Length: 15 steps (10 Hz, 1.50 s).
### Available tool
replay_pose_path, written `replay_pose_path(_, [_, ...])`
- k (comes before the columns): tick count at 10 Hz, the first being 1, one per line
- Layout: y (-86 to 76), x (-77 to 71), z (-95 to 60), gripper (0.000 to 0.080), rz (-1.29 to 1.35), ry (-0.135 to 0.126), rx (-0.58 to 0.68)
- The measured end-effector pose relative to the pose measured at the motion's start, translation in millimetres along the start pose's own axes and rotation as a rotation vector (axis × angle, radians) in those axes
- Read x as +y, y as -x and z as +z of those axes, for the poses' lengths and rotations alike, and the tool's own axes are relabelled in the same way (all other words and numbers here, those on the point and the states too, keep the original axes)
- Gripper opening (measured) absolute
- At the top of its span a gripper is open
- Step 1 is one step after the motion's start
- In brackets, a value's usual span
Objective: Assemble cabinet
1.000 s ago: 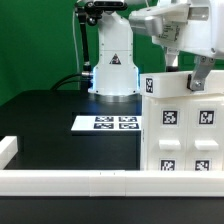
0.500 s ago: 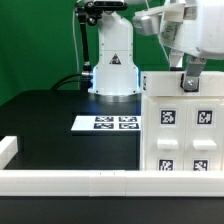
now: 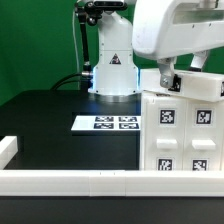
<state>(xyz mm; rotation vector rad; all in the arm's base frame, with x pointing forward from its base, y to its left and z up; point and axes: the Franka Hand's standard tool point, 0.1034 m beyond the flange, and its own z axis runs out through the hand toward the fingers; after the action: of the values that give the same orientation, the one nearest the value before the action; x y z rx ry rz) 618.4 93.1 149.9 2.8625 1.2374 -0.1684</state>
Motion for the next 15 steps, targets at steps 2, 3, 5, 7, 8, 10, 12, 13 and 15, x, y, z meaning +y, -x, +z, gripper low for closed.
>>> replay_pose_path(2, [-0.6, -1.0, 0.2, 0.0554, 0.165, -0.001, 0.000])
replay_pose_path(3, [-0.9, -1.4, 0.0, 0.0554, 0.243, -0.003, 0.001])
replay_pose_path(5, [-3.4, -5.0, -1.7, 0.0554, 0.476, -0.018, 0.011])
replay_pose_path(7, [-7.2, -11.6, -2.5, 0.0554, 0.814, -0.052, 0.029])
replay_pose_path(8, [-8.1, -10.8, -2.7, 0.0554, 0.940, -0.089, 0.039])
replay_pose_path(10, [-8.6, -11.2, -2.5, 0.0554, 1.060, -0.093, 0.034])
replay_pose_path(12, [-10.3, -11.0, -3.5, 0.0554, 1.204, -0.104, 0.035])
replay_pose_path(13, [-11.2, -10.3, -3.7, 0.0554, 1.374, -0.130, 0.036])
replay_pose_path(15, [-16.5, -9.5, -2.7, 0.0554, 1.649, -0.182, 0.090])
